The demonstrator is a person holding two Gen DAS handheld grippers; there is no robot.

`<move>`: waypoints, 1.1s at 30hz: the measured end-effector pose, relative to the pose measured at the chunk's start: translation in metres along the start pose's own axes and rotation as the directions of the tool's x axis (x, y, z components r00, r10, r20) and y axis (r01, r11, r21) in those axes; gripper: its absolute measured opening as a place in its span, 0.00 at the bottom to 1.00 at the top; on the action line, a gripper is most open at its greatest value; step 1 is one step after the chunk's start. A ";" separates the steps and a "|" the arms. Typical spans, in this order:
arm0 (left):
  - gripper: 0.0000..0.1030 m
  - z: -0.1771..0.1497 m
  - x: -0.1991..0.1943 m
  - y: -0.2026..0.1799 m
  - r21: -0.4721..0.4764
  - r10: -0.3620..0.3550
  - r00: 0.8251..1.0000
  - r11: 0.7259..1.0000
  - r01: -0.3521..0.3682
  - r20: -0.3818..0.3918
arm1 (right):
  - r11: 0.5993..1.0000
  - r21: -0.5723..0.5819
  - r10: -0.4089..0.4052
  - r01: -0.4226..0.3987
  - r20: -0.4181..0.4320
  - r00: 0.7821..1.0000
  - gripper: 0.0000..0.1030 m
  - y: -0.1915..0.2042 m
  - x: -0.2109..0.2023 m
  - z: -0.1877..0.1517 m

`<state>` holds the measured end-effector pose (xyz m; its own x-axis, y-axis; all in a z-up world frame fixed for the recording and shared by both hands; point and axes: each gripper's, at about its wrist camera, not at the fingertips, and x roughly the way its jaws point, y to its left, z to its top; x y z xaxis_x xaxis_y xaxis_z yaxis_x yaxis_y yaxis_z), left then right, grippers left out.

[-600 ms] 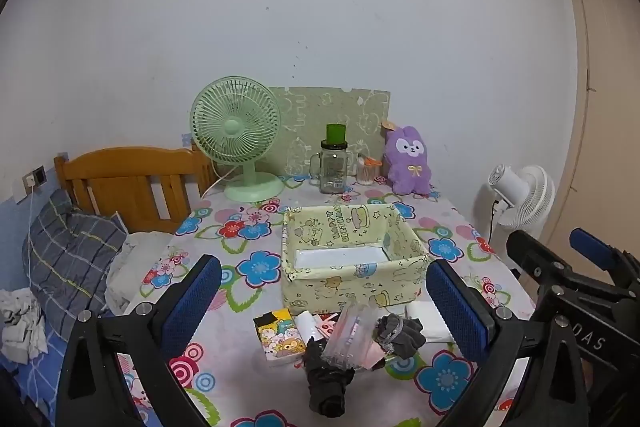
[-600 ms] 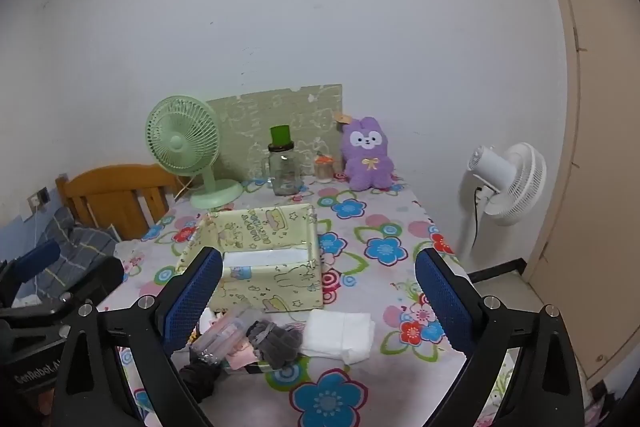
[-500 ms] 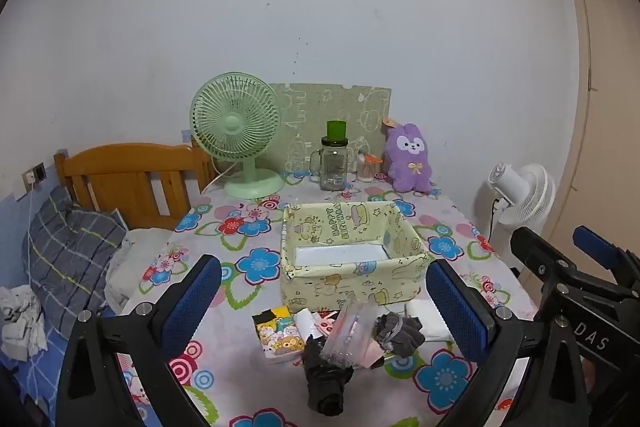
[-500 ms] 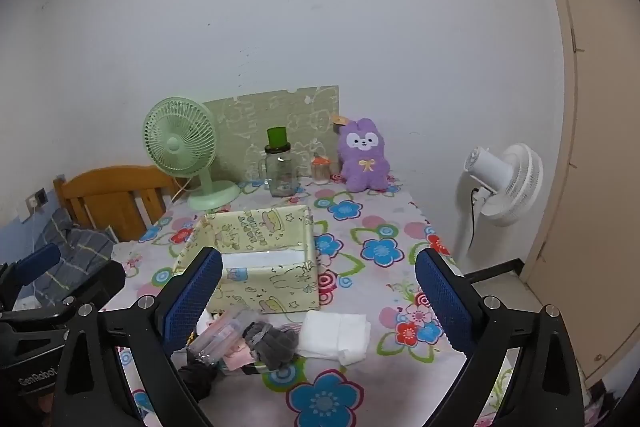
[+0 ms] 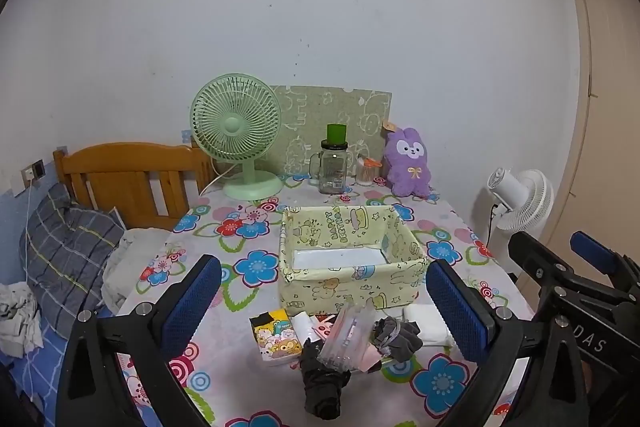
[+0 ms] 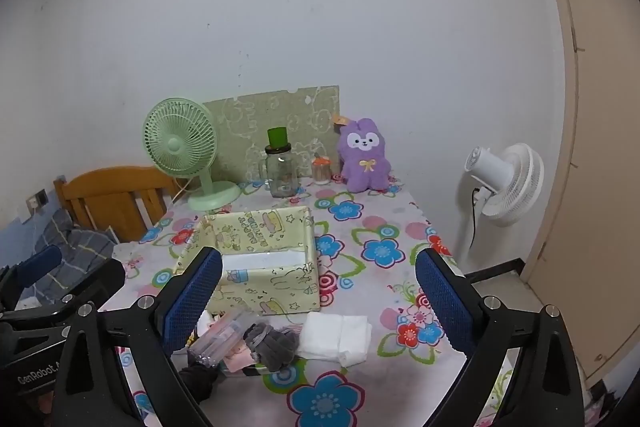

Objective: Organize soft objects

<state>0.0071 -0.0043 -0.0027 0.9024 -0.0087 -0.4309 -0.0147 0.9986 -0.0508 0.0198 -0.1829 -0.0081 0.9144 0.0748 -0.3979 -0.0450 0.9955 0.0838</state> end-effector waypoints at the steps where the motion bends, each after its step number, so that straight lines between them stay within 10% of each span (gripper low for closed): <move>1: 1.00 -0.001 -0.001 -0.001 -0.001 0.003 1.000 1.000 -0.003 0.001 | 1.000 -0.003 -0.001 0.001 -0.002 1.000 0.96 0.003 0.001 0.000; 33: 1.00 -0.003 0.011 0.009 -0.024 0.015 1.000 1.000 -0.015 -0.023 | 1.000 -0.017 -0.006 0.006 0.002 1.000 0.96 0.004 0.003 -0.001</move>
<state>0.0152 0.0046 -0.0106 0.8919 0.0048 -0.4522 -0.0387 0.9971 -0.0659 0.0220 -0.1789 -0.0095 0.9153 0.0687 -0.3970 -0.0463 0.9968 0.0657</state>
